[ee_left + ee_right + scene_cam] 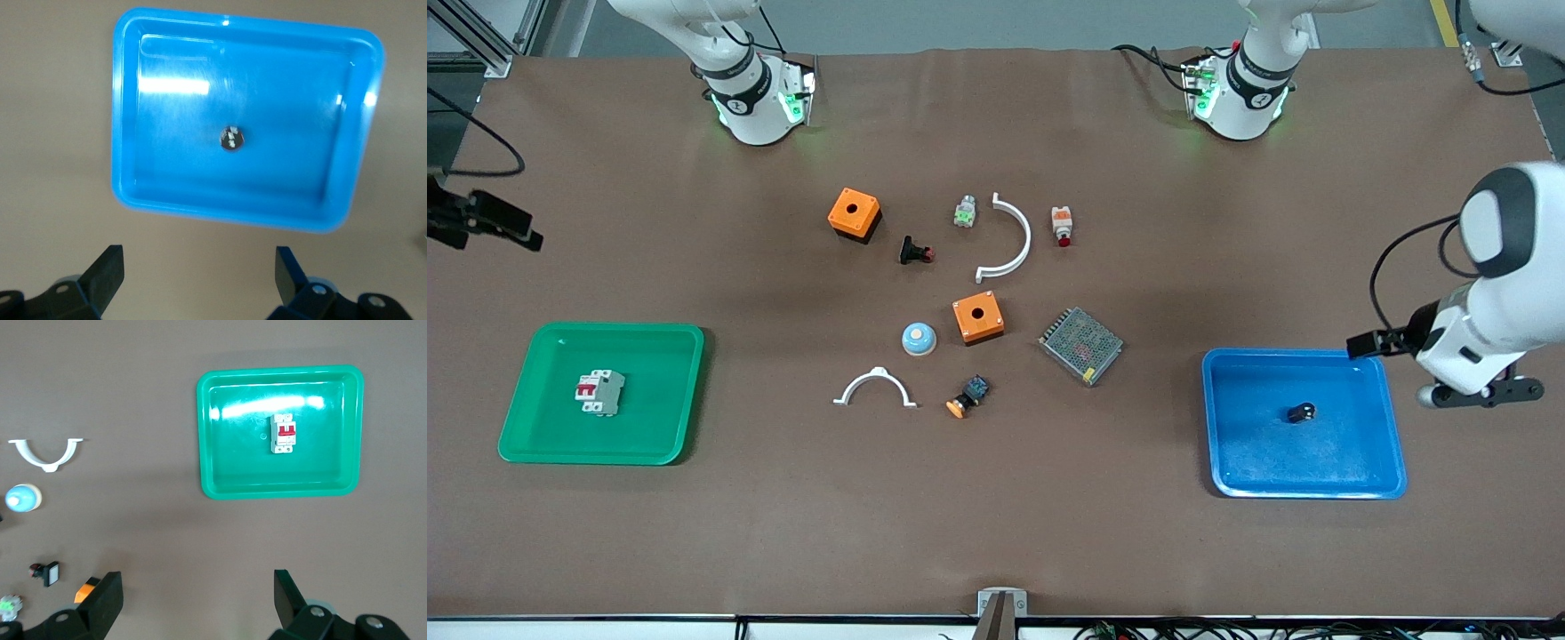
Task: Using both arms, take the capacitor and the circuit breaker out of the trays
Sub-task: 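Reach the left gripper to the capacitor while the right gripper reaches the breaker, then grasp the capacitor with the left gripper while the right gripper grasps the breaker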
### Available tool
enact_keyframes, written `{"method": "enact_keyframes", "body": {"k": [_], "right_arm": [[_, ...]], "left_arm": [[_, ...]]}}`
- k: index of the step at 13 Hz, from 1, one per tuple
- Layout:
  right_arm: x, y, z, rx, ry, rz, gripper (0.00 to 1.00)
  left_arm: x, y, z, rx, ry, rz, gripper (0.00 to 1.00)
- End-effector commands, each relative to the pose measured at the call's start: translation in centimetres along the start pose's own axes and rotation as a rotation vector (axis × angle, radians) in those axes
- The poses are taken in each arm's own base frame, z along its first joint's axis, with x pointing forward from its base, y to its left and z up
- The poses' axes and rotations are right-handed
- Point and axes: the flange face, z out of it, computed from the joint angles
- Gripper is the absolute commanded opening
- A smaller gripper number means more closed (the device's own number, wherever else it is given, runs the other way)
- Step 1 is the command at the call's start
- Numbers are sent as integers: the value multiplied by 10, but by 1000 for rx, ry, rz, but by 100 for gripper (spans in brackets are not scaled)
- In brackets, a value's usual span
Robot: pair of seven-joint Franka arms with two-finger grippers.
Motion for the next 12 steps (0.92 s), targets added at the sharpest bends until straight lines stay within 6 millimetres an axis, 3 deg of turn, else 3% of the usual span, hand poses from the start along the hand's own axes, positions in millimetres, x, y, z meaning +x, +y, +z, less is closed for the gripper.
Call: {"method": "enact_keyframes", "body": {"k": [1,3,5,8,12], "right_arm": [[38,32,48,-34,-18,42,100],[62,76,97,-34,-4,78,100],[81,101,144,-36,-3,36,100],[98,144,207,-43,15,-12,100],[114,156,281,-12,33,2,100]], "left_arm": [[1,0,58,1,33,-3,99],[10,-2,97,-13,42,-20,83],[17,6,126,-25,63,-18,80],[23,16,148,-62,73,-42,74],[36,21,159,-69,75,-42,71]]}}
